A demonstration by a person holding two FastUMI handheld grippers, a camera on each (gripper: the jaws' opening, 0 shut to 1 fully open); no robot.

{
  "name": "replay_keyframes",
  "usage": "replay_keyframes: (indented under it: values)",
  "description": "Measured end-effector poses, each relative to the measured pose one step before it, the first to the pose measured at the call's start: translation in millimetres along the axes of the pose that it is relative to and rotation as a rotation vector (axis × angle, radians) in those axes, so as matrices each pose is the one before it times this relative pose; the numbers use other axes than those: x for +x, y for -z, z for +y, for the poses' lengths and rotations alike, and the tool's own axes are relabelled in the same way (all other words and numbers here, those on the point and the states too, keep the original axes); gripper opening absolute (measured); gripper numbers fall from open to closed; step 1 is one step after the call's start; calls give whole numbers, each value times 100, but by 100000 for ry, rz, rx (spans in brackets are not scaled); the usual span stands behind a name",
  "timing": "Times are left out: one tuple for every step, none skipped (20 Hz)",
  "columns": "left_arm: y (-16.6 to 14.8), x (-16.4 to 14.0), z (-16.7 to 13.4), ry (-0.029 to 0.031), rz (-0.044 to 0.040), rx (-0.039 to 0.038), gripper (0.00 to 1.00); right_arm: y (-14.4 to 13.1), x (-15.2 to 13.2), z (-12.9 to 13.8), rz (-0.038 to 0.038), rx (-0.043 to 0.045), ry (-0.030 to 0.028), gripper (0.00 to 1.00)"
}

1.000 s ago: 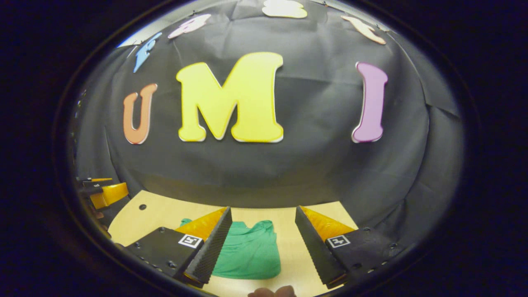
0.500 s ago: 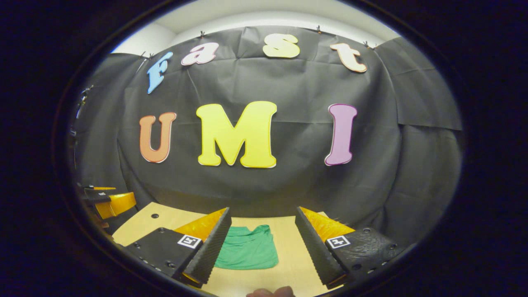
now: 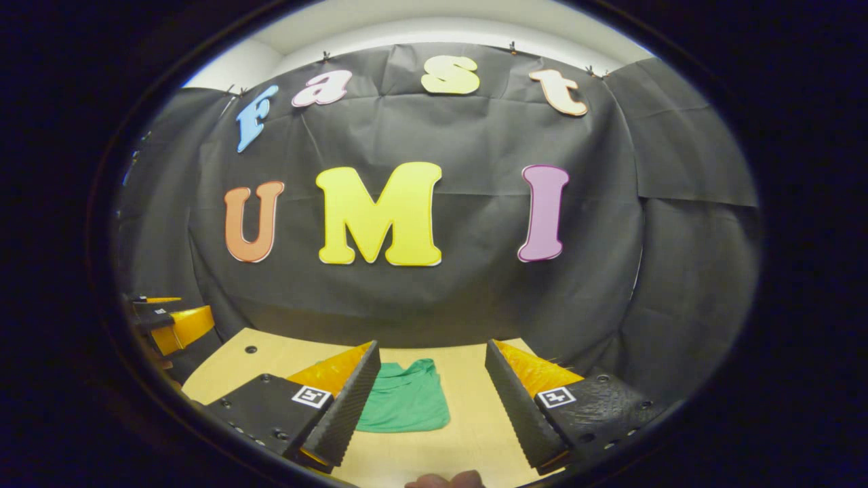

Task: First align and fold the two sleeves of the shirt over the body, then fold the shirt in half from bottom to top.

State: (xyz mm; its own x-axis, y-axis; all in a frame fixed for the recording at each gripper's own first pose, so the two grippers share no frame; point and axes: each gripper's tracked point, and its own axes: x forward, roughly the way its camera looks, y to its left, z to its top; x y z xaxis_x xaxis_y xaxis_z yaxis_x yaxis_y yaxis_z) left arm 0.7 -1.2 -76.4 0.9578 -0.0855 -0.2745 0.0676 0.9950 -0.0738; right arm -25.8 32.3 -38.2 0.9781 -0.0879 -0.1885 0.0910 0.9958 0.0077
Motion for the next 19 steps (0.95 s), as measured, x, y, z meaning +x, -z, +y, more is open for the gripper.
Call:
replay_keyframes:
  values:
    - [-23,-113,-259,208,-128,582,98,-145,-115,34,-406,25,-235,95]
    - [-116,31,-106,41,-300,256,98,-64,-9,75,-146,301,-238,94]
    - [-43,-1,-42,116,-205,124,98,-67,15,-76,-263,26,-81,94]
    - [-45,103,-187,307,155,245,98,-22,-37,16,-24,-65,-221,94]
    - [109,-41,-155,157,333,480,98,-71,30,-28,-319,-55,-158,94]
    - [-6,78,-5,-139,152,430,98,-57,-7,-119,-164,-105,1,94]
    - [-72,-93,-84,19,-94,215,98,-89,-23,-159,-184,-120,55,95]
    - [-56,52,-107,29,-281,321,98,-29,-58,-138,-214,-6,107,95]
    - [-113,-124,-195,57,-206,259,98,-5,10,-121,-148,88,77,95]
    - [-89,41,-179,-41,-105,378,98,-56,38,-120,-80,166,88,95]
    - [-18,-68,-42,-42,-209,338,98,2,25,8,102,-5,-103,95]
    - [-76,-19,-135,78,-76,256,98,-26,22,-75,-74,-220,-35,95]
    - [-59,-70,-94,10,-226,240,98,-42,-72,-34,-55,-134,-154,94]
    - [-14,-22,-9,-65,-209,176,98,-111,51,109,-175,-110,-224,94]
    - [-37,-16,-42,1,-160,114,98,-16,-29,53,-147,-99,-222,94]
    - [-16,-21,-44,-132,-24,164,98,-77,24,86,-212,-298,-239,94]
    - [-37,-59,-22,-38,78,109,98,-67,22,66,-151,-297,-280,94]
    - [10,-17,-15,-43,57,142,98,21,61,71,-179,-296,-210,95]
    - [-11,22,5,-84,-49,189,98,-93,-15,60,-91,-72,-201,94]
